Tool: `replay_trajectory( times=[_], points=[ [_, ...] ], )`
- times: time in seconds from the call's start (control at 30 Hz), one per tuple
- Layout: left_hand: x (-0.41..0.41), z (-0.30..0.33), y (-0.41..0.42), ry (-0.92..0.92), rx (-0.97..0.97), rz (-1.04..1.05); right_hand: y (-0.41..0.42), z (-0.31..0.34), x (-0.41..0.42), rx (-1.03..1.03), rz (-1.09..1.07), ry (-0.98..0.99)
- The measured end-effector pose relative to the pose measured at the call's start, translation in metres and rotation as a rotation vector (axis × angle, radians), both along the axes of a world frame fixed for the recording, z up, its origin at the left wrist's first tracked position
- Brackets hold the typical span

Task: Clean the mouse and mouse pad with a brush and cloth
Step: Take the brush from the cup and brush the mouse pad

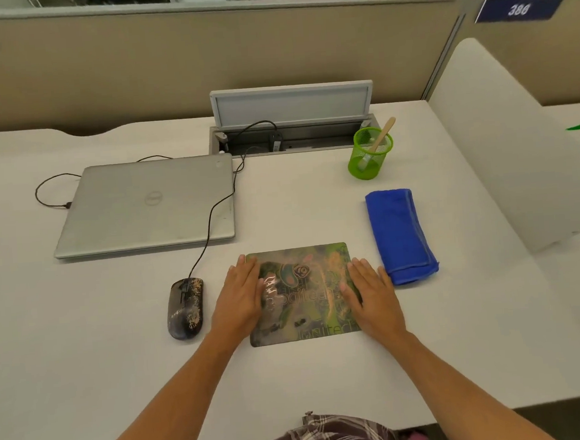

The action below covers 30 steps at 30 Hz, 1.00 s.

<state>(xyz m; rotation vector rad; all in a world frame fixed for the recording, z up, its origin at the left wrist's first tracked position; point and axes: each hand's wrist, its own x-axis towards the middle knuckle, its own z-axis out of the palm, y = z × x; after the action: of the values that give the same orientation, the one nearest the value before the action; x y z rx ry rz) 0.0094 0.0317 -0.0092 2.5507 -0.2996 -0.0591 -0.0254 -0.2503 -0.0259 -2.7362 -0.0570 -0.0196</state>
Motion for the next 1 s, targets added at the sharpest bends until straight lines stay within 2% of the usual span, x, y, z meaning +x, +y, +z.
replay_trajectory(
  times=[0.23, 0.4, 0.63, 0.83, 1.0],
  points=[
    [0.004, -0.014, 0.005, -0.023, 0.048, -0.004, -0.001, 0.013, 0.012, 0.142, -0.068, -0.026],
    [0.004, -0.018, 0.006, -0.045, 0.056, -0.023, -0.008, 0.045, 0.054, 0.285, -0.165, -0.177],
    [0.004, -0.019, 0.007, -0.038, 0.078, -0.027, -0.054, 0.091, 0.152, 0.544, -0.482, -0.261],
    [0.003, -0.018, 0.007, -0.038, 0.085, -0.03, -0.095, 0.107, 0.241, 0.609, -0.664, -0.231],
    [0.004, -0.015, 0.005, -0.029, 0.064, -0.018, -0.113, 0.109, 0.295, 0.655, -0.718, -0.104]
  ],
)
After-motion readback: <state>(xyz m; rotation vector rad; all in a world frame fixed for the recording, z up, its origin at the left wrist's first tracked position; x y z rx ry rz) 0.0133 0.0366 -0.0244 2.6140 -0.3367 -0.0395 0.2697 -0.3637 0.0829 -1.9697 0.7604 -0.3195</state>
